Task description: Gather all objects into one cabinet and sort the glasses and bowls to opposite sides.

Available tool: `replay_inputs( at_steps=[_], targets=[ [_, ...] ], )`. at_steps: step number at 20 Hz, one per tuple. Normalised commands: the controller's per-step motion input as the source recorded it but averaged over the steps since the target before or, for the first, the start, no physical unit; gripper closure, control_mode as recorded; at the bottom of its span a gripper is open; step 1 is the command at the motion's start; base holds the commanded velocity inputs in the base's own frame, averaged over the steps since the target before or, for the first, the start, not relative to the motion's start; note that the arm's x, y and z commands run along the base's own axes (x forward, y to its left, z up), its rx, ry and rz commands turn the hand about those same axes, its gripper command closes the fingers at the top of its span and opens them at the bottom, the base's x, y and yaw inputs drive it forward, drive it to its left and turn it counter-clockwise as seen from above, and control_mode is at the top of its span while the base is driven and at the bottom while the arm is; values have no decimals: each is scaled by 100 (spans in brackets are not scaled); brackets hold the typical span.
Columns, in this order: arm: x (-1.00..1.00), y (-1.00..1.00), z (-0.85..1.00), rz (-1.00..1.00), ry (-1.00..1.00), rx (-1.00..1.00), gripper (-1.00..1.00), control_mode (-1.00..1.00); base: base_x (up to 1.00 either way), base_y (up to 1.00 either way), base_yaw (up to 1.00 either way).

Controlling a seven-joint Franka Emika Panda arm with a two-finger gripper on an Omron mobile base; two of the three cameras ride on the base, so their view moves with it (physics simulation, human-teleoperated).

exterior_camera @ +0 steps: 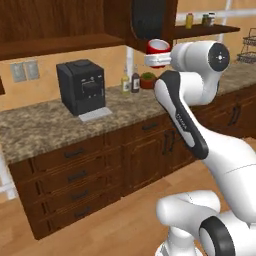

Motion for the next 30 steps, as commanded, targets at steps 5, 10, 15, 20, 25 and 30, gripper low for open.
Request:
replay_inputs(
  at_steps=[5,10,15,20,25,30],
  targets=[
    [0,0,0,0,0,0,100,100,-94,-20,-56],
    [0,0,0,0,0,0,100,100,-63,-27,-67],
    [0,0,0,0,0,0,100,100,-35,-23,-74],
    [0,0,0,0,0,0,100,100,-27,-20,-77],
    [0,0,0,0,0,0,100,100,-29,-20,-77],
    [0,0,0,0,0,0,100,100,-28,-25,-76]
  ],
)
